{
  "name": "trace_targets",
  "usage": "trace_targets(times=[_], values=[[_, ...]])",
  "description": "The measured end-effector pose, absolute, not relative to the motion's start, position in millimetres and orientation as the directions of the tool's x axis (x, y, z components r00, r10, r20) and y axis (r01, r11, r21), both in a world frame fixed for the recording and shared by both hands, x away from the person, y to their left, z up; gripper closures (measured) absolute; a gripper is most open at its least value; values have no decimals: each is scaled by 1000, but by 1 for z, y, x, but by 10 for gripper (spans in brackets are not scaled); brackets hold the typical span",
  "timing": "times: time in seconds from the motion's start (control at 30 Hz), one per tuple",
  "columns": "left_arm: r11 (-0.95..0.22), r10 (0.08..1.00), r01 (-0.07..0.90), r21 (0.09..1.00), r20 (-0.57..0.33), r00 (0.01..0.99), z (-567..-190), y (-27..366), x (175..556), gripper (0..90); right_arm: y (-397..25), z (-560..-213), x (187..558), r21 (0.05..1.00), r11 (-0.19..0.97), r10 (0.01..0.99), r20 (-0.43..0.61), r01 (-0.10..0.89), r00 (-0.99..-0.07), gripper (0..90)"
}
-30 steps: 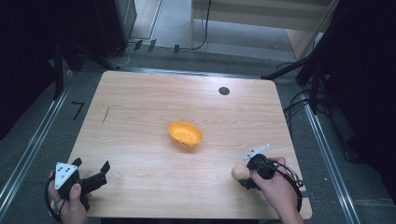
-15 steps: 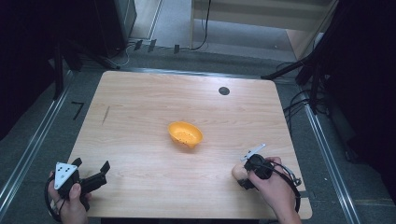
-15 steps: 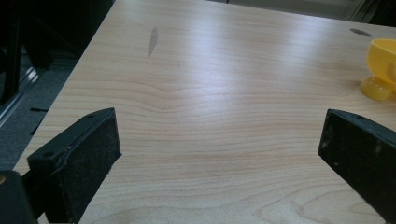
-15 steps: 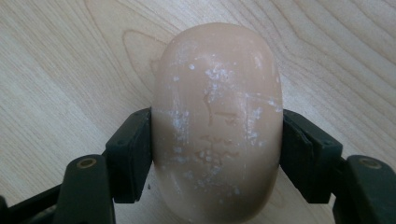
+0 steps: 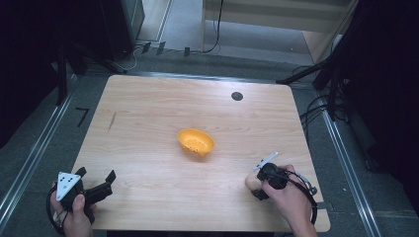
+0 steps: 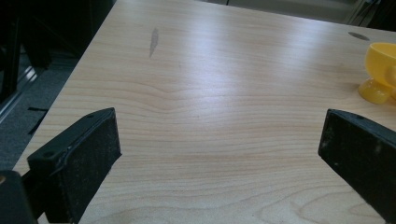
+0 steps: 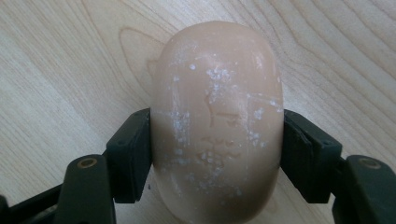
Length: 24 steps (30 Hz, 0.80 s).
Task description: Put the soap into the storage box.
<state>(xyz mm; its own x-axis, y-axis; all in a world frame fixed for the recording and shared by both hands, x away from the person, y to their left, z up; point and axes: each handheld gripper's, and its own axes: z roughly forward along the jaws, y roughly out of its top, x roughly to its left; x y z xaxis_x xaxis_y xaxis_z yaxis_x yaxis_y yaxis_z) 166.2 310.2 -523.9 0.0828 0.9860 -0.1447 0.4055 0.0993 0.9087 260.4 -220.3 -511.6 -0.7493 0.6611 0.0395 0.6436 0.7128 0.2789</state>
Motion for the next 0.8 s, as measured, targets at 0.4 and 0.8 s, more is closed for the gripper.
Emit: trace_targets(times=[0.4, 0.8], values=[[103, 985, 407, 908, -150, 85, -524, 311, 166, 0, -217, -500, 266, 301, 714, 654, 36, 632, -756, 335], [99, 986, 408, 908, -146, 85, -524, 310, 166, 0, -208, -482, 276, 328, 714, 648, 27, 619, -761, 335]])
